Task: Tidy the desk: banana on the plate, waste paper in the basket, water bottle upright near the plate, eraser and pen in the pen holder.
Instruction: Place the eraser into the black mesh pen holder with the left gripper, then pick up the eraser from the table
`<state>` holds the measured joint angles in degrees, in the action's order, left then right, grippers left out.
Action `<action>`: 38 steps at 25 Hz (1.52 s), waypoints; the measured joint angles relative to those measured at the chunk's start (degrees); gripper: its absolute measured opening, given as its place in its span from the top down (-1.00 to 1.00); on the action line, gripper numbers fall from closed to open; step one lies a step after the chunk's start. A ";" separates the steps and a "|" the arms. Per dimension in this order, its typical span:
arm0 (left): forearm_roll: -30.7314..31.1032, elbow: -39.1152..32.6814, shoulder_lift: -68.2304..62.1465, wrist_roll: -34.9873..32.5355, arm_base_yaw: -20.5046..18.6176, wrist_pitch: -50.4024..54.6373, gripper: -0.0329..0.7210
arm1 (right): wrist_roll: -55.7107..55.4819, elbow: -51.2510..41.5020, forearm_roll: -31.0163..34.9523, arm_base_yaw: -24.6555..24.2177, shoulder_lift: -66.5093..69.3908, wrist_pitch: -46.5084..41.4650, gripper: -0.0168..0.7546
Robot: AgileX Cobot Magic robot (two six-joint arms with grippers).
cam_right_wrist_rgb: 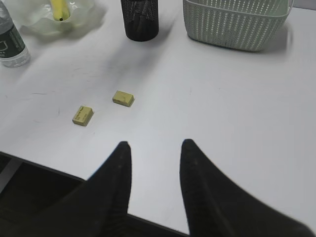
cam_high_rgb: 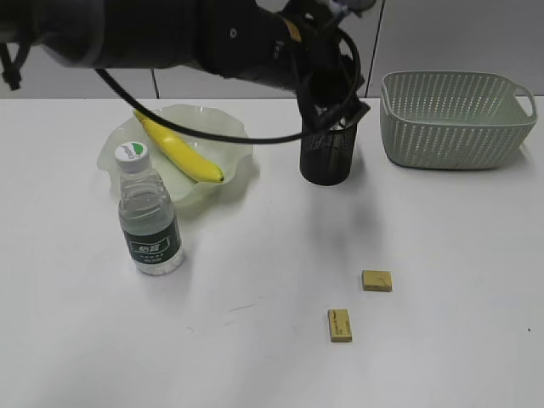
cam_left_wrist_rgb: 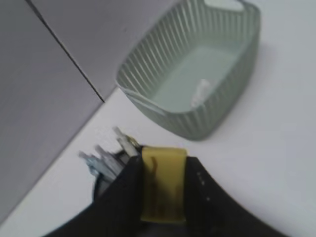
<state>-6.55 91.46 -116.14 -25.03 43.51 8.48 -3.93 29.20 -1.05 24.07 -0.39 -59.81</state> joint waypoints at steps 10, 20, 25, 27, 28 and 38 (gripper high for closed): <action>-11.59 12.50 -12.73 0.06 -5.26 -1.19 0.42 | 0.00 0.00 0.00 0.00 0.00 0.00 0.24; -15.11 12.96 -13.56 0.24 -5.72 1.44 -0.38 | -0.02 0.00 0.00 0.00 0.00 0.00 0.24; -15.11 12.90 -10.15 0.24 -6.02 8.87 -0.21 | -0.02 0.00 0.00 0.00 0.00 0.00 0.24; -15.17 11.87 -6.85 0.25 -6.42 12.36 -0.06 | -0.02 0.00 0.00 0.00 0.00 0.00 0.24; -15.12 10.75 -5.15 0.25 -6.70 13.72 0.00 | -0.02 0.00 0.00 0.00 0.00 0.00 0.24; -14.89 -26.27 31.50 0.92 -8.75 12.79 0.11 | -0.02 0.00 0.00 0.00 0.00 0.00 0.24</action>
<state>-21.45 65.19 -84.63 -24.12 34.76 21.28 -3.95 29.20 -1.05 24.07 -0.39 -59.81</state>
